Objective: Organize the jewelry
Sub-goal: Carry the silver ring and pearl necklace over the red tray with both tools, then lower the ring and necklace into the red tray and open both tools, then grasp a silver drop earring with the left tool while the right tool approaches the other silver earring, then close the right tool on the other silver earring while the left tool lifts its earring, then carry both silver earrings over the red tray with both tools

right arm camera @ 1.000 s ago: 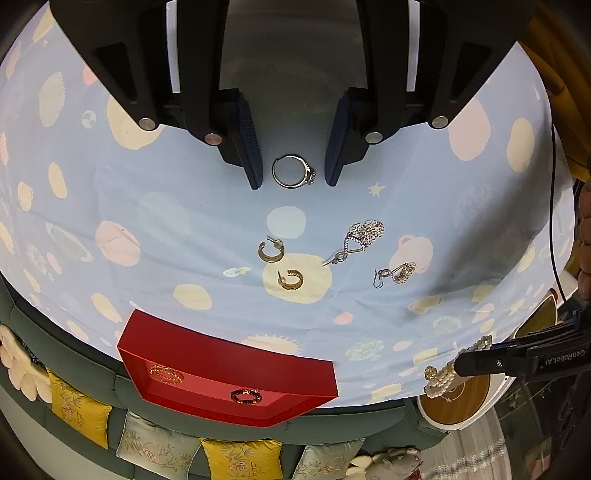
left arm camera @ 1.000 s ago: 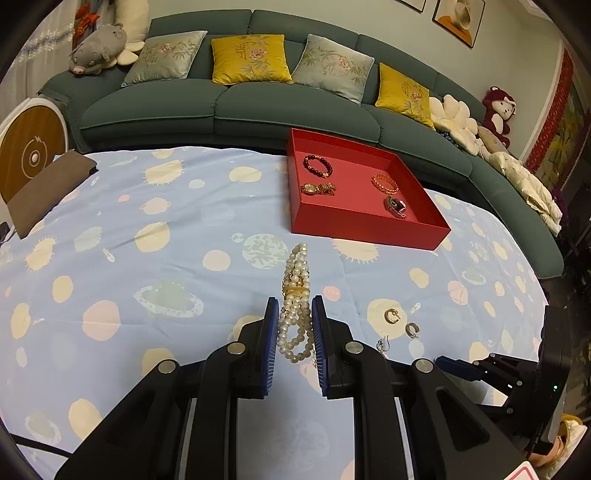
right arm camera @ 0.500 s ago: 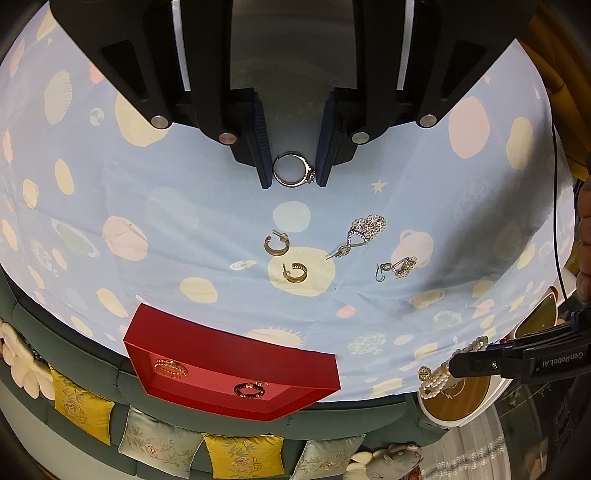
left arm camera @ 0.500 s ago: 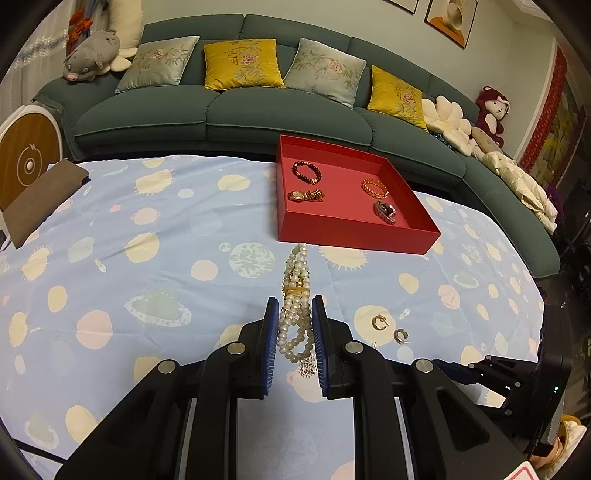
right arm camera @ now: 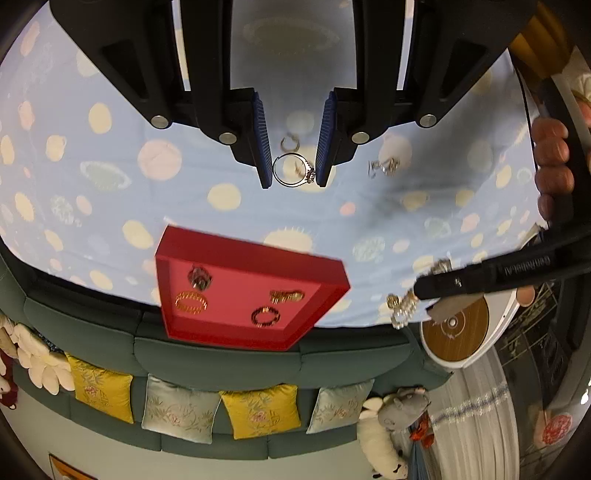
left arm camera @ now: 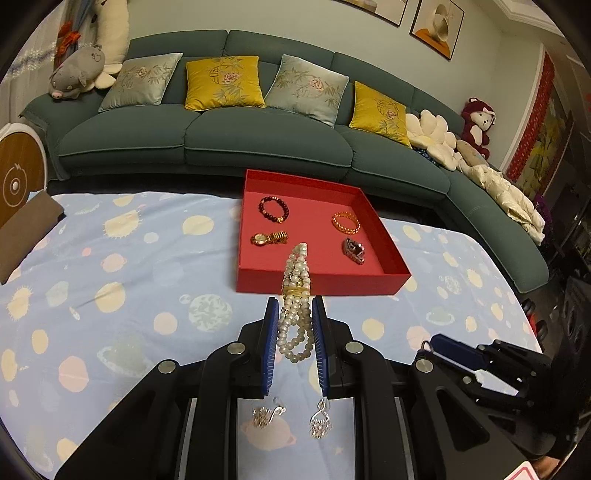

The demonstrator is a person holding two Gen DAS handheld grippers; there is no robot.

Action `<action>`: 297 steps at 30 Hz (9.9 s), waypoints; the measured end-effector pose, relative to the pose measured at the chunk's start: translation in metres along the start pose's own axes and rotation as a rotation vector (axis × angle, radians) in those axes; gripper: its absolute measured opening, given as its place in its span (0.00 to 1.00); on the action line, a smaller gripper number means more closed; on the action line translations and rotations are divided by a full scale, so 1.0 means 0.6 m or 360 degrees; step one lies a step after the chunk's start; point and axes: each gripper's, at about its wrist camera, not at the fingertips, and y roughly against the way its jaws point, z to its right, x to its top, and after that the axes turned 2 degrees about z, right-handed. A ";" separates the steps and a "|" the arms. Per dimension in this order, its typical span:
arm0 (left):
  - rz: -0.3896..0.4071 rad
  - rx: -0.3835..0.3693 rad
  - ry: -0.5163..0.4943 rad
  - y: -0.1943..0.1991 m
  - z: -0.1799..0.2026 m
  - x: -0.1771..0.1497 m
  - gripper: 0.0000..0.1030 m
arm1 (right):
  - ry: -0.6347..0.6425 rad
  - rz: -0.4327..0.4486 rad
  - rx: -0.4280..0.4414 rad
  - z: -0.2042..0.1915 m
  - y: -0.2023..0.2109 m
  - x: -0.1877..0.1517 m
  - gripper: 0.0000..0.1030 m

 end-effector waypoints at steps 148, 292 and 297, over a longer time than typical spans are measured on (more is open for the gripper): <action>-0.0241 0.0299 -0.0088 -0.016 -0.029 -0.128 0.63 | -0.0184 0.0080 -0.0114 0.079 0.067 -0.034 0.56; 0.0058 0.0301 -0.0239 -0.169 0.011 0.132 0.10 | -0.0261 0.0266 -0.0077 0.167 -0.088 0.198 0.17; 0.0020 0.0281 -0.0193 -0.210 0.004 0.165 0.10 | -0.0262 0.0257 -0.0029 0.166 -0.125 0.226 0.17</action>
